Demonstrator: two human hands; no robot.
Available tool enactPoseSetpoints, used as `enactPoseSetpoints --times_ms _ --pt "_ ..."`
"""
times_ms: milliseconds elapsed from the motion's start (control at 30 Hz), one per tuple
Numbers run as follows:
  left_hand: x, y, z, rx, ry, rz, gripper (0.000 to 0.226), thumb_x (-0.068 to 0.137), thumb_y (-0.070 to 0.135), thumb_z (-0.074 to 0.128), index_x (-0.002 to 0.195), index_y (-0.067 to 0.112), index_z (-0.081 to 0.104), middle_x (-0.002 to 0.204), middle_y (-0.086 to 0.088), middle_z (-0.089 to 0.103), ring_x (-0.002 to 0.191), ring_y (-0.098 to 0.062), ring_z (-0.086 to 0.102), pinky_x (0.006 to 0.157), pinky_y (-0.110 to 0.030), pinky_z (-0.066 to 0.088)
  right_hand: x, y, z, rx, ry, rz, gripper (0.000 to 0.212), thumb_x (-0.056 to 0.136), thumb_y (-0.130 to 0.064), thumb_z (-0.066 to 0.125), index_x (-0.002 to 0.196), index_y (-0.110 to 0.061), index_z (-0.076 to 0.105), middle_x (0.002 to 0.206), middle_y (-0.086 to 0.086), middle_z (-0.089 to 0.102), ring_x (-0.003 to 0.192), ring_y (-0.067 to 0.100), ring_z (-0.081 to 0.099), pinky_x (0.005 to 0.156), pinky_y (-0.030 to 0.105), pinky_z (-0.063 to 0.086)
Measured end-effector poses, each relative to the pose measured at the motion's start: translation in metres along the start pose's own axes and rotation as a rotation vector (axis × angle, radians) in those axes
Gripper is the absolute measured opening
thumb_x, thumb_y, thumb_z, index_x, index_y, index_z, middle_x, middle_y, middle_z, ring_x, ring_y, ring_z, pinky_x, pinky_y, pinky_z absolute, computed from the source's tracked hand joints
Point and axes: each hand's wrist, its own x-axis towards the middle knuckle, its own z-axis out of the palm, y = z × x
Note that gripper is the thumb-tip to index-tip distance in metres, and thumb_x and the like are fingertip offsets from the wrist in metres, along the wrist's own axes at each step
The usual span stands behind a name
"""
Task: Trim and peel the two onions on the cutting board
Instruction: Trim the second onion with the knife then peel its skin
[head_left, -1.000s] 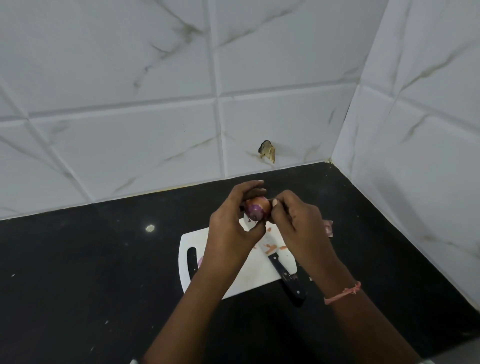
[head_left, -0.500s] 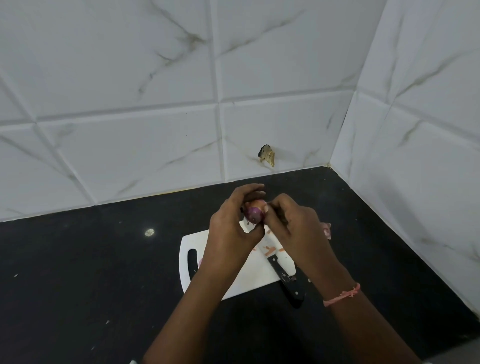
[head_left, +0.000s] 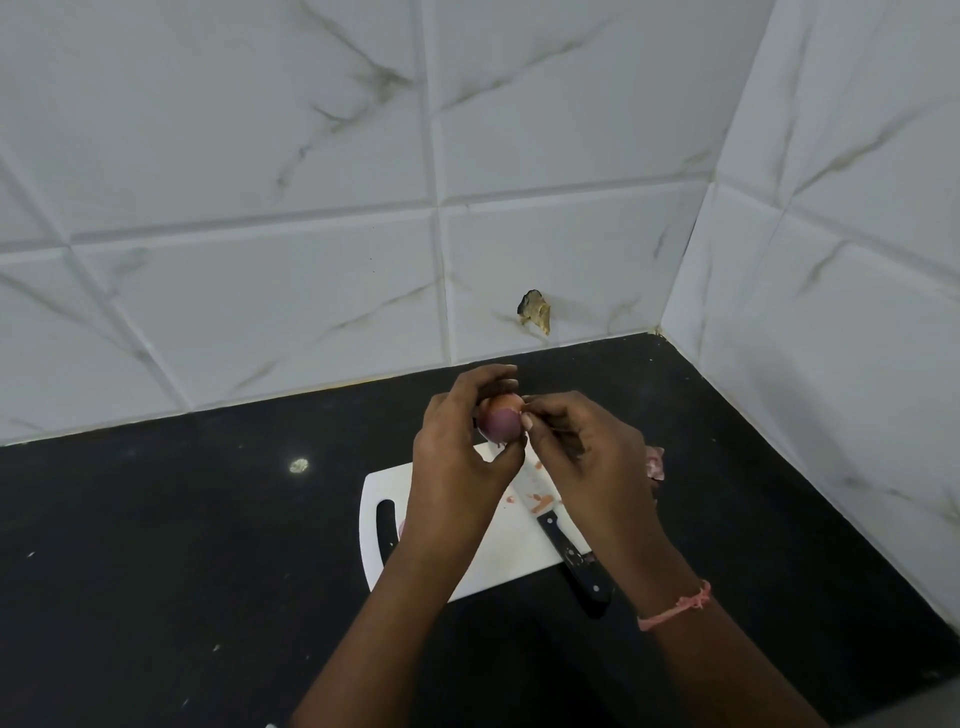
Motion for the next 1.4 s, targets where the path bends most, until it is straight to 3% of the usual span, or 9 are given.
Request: enactPoseSetpoints --times_ms 367,633,767,967,1100,1233,1400 --pt "-0.001 0.001 0.000 0.225 0.032 0.079 0.058 0.075 0.006 0.084 0.123 0.029 0.062 0.118 0.018 0.065 0.108 -0.006 0.054 0.087 -0.002 0.038 0.008 -0.009 -0.002 -0.021 -0.116 0.028 0.014 0.088 -0.011 0.070 0.101 -0.012 0.069 0.091 -0.010 0.068 0.083 -0.006 0.064 0.077 0.006 0.050" --pt "-0.003 -0.003 -0.003 0.208 0.037 0.087 0.054 0.071 0.008 0.087 0.115 0.026 0.063 0.110 0.017 0.064 0.103 -0.005 0.055 0.083 -0.006 0.044 0.024 -0.010 -0.010 -0.109 -0.333 0.047 0.013 0.090 -0.016 0.065 0.102 -0.020 0.060 0.084 -0.022 0.055 0.083 -0.012 0.058 0.075 0.002 0.045" --pt "0.000 0.000 -0.006 0.149 0.048 0.074 0.053 0.073 0.009 0.085 0.116 0.027 0.061 0.112 0.016 0.063 0.106 -0.010 0.057 0.083 -0.022 0.054 0.021 -0.011 -0.012 0.061 -0.222 0.095 0.011 0.094 -0.018 0.061 0.102 -0.024 0.062 0.092 -0.016 0.066 0.091 -0.004 0.064 0.076 0.008 0.050" --pt "-0.002 0.001 -0.005 0.187 0.079 0.069 0.055 0.073 0.009 0.085 0.116 0.030 0.059 0.109 0.027 0.056 0.104 -0.003 0.052 0.079 -0.006 0.044 0.006 -0.013 -0.006 0.120 -0.123 0.110 0.015 0.093 -0.019 0.062 0.107 -0.022 0.067 0.097 -0.014 0.070 0.094 0.000 0.067 0.081 0.018 0.055" --pt "-0.002 0.002 -0.004 0.225 0.093 0.089 0.054 0.075 0.011 0.084 0.116 0.034 0.057 0.110 0.027 0.057 0.104 -0.003 0.052 0.075 -0.010 0.044 0.005 -0.016 -0.004 0.082 -0.103 0.064 0.018 0.089 -0.014 0.069 0.106 -0.017 0.069 0.096 -0.014 0.070 0.092 -0.003 0.067 0.082 0.014 0.053" --pt "-0.001 0.003 -0.006 0.248 0.088 0.113 0.054 0.074 0.012 0.084 0.114 0.036 0.056 0.111 0.020 0.062 0.104 -0.006 0.053 0.072 -0.016 0.047 0.007 -0.015 -0.005 0.004 -0.127 0.039 0.016 0.089 -0.015 0.068 0.105 -0.017 0.068 0.090 -0.025 0.061 0.090 -0.014 0.061 0.078 0.003 0.047" --pt "0.000 0.000 -0.008 0.317 0.051 0.145 0.051 0.073 0.011 0.085 0.111 0.032 0.059 0.108 0.018 0.065 0.101 -0.008 0.054 0.068 -0.013 0.043 0.011 -0.015 -0.007 -0.039 -0.209 0.049 0.015 0.091 -0.016 0.066 0.106 -0.018 0.067 0.094 -0.015 0.066 0.088 -0.005 0.064 0.081 0.011 0.052"
